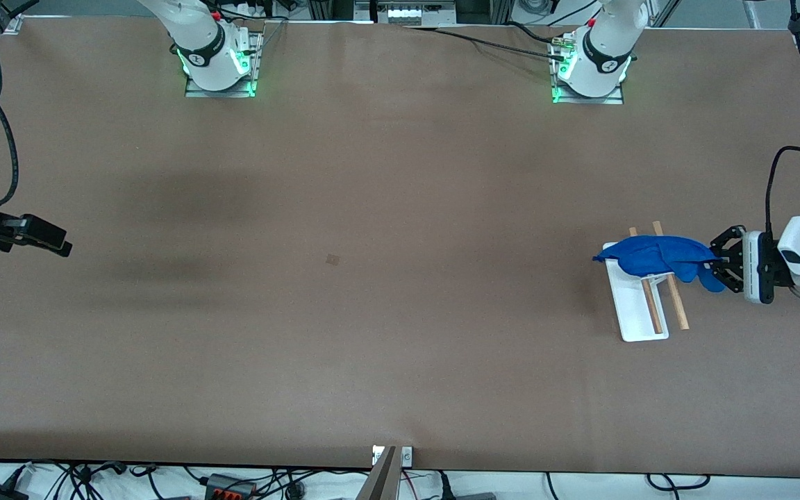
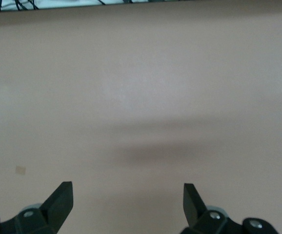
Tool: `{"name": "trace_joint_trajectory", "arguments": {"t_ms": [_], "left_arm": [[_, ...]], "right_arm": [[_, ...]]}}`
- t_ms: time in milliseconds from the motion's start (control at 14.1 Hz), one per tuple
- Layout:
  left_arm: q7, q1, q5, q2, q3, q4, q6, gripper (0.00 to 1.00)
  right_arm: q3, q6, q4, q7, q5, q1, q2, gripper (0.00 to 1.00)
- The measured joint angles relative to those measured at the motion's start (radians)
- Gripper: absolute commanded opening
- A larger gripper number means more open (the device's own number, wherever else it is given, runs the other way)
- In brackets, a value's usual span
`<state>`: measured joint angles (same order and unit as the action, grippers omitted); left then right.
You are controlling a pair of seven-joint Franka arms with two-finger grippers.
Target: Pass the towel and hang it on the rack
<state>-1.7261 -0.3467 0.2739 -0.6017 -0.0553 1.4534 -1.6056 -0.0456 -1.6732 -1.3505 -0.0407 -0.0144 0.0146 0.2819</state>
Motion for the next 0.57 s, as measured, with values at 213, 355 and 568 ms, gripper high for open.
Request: {"name": "trace_joint_trajectory", "arguments": {"t_ms": [213,355,568], "left_arm": [[-0.006,-0.010,0.000,-0.004,0.000,0.000,0.001,0.37],[-0.007,-0.016,0.000,-0.012,0.000,0.000,0.001,1.00],[-0.009,-0.027,0.000,-0.036,0.000,0.000,0.001,1.00]], "right_arm": [[0.005,0.033,-0.032,0.000,0.030,0.000,-0.031,1.00],[0.005,0.013,-0.107,0.000,0.033,-0.001,-0.080,1.00],[0.005,-0.092,-0.284,0.000,0.035,-0.001,-0.184,1.00]]}}
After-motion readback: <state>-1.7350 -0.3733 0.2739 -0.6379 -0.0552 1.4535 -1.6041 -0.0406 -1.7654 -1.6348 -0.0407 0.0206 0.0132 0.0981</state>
